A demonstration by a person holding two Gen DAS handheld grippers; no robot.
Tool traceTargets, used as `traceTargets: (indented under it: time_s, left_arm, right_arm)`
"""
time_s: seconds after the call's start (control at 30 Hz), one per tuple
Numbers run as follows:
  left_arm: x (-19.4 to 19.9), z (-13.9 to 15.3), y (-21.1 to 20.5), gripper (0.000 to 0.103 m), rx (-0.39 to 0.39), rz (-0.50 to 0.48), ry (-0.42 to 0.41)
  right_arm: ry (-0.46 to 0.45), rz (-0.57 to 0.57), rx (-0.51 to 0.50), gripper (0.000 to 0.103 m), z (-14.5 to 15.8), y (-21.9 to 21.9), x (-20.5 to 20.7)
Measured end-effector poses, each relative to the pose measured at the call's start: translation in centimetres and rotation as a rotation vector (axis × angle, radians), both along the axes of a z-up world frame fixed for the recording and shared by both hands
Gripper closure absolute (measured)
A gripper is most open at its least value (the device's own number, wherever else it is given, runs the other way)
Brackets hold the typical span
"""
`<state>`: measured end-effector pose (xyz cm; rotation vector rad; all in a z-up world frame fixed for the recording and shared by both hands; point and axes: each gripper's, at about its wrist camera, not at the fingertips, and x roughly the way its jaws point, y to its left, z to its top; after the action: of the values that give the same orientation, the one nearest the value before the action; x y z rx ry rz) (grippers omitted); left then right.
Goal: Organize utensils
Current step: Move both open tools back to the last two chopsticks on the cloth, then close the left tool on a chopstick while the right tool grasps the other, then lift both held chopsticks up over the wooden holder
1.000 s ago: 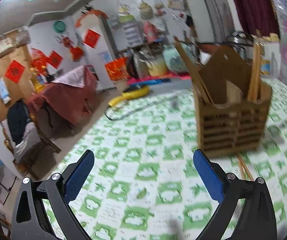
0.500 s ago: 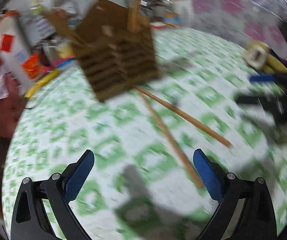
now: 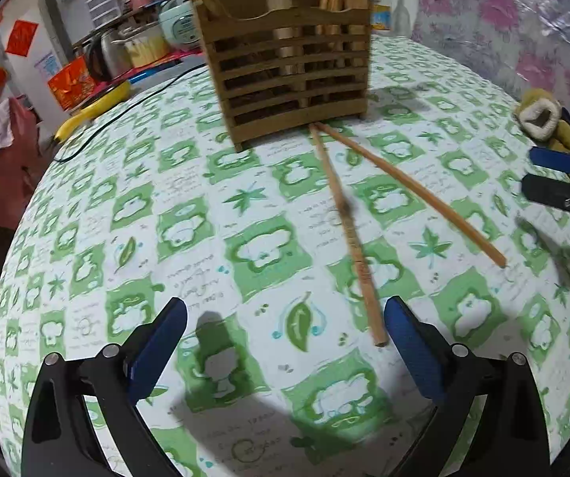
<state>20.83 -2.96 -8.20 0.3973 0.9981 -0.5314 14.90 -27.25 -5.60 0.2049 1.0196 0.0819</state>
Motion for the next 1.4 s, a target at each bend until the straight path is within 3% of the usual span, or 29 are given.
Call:
traceTargets:
  time_s: [0.07,0.17,0.27,0.33,0.43,0.5,0.57,0.6,0.7,0.73,0.8,0.83,0.87,1.2,1.4]
  left_arm:
    - [-1.0,0.0,-0.7,0.008,0.027,-0.043,-0.041]
    - [-1.8,0.1,-1.6,0.020,0.046,-0.087,-0.068]
    - [-2.3,0.4,-1.9,0.038,0.020,-0.114,-0.051]
    - [-2.4,0.6,-1.9,0.059,-0.018,-0.139,-0.012]
    - [-2.8,0.6,-2.1,0.074,-0.035,-0.161,0.004]
    - [-3.1,0.7,-2.2,0.077,-0.038,-0.167,0.005]
    - [-3.1,0.7,-2.2,0.077,-0.039,-0.165,0.007]
    - [-3.0,0.7,-2.2,0.077,-0.042,-0.164,0.011]
    - [-2.8,0.7,-1.9,0.070,-0.046,-0.149,0.019]
    - [-2.7,0.7,-1.8,0.070,-0.054,-0.145,0.029]
    - [-2.6,0.8,-1.4,0.074,-0.076,-0.143,0.051]
    - [-2.7,0.9,-1.2,0.091,-0.087,-0.149,0.059]
    - [-2.8,1.0,-1.1,0.093,-0.087,-0.149,0.052]
    - [-3.2,3.4,0.3,0.094,-0.173,-0.095,-0.046]
    - [-5.3,3.1,0.4,0.094,-0.154,-0.105,-0.042]
  right_arm:
    - [0.003,0.030,-0.011,0.011,-0.1,0.8,0.0]
    - [0.001,0.101,-0.038,0.017,-0.2,2.5,-0.3]
    - [0.003,0.179,-0.073,0.031,-0.3,4.3,-0.6]
    - [0.005,0.218,-0.059,0.039,-0.2,5.0,-0.7]
    - [0.018,0.263,-0.034,0.051,-0.4,5.6,-0.9]
    - [0.031,0.294,-0.013,0.057,-0.6,6.1,-1.0]
    - [0.047,0.322,0.002,0.073,-0.8,6.6,-1.0]
    - [0.067,0.334,0.008,0.075,-1.0,6.8,-0.9]
    - [0.070,0.311,0.019,0.086,-1.1,6.4,-0.8]
    - [0.073,0.296,0.028,0.095,-1.2,6.0,-0.8]
    - [0.077,0.276,0.055,0.095,-1.3,5.6,-0.7]
    - [0.075,0.270,0.055,0.095,-1.3,5.4,-0.6]
    - [0.071,0.264,0.054,0.095,-1.2,5.4,-0.7]
    - [-0.033,0.222,0.037,0.095,0.5,4.6,-1.2]
    - [-0.025,0.244,0.039,0.096,0.5,5.0,-1.9]
